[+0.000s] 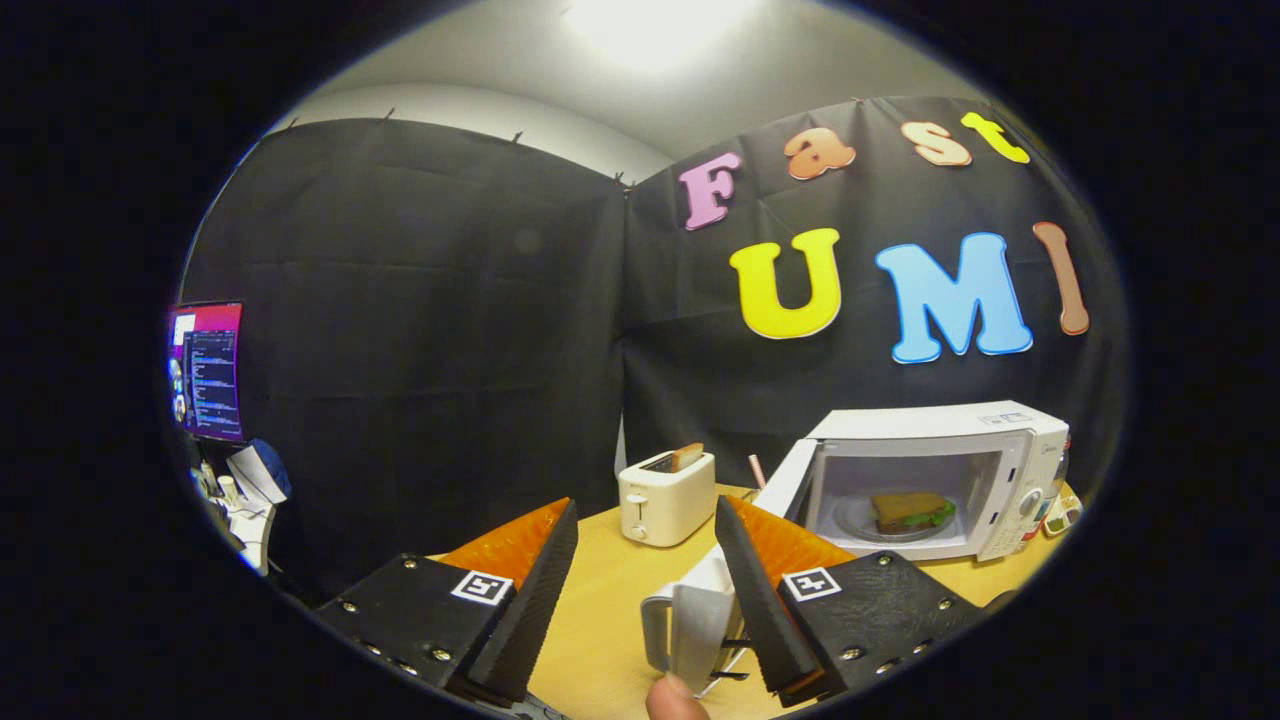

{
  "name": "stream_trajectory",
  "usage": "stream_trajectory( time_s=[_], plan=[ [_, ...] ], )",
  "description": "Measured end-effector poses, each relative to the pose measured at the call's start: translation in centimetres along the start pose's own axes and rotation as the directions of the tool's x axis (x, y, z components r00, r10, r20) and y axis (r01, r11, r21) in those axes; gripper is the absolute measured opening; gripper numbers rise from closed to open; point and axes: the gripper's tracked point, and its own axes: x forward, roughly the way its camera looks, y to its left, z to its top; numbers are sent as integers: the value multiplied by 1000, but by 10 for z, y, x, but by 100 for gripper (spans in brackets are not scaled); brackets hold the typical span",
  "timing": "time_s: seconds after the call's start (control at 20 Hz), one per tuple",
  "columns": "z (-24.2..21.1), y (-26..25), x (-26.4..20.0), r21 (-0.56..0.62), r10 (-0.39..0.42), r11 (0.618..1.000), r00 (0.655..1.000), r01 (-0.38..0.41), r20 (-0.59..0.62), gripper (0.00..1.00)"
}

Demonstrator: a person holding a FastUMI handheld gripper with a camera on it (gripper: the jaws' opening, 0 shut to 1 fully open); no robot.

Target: Open the microwave, put the food inside, and close the microwave door.

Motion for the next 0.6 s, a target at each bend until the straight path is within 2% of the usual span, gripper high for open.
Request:
stream_trajectory(
  time_s=[0.2,0.35,0.45,0.5,0.55,0.6],
  plan=[
    [-9,31,7,-12,52,999,998,-52,30,83],
    [-17,41,15,-8,49,999,998,-48,30,58],
    [-37,55,21,16,97,995,995,-96,-9,49],
    [-44,56,26,23,97,995,995,-96,-28,49],
    [-56,56,26,20,94,995,994,-94,-50,31],
    [-64,61,26,13,123,992,989,-123,-77,12]
  ],
)
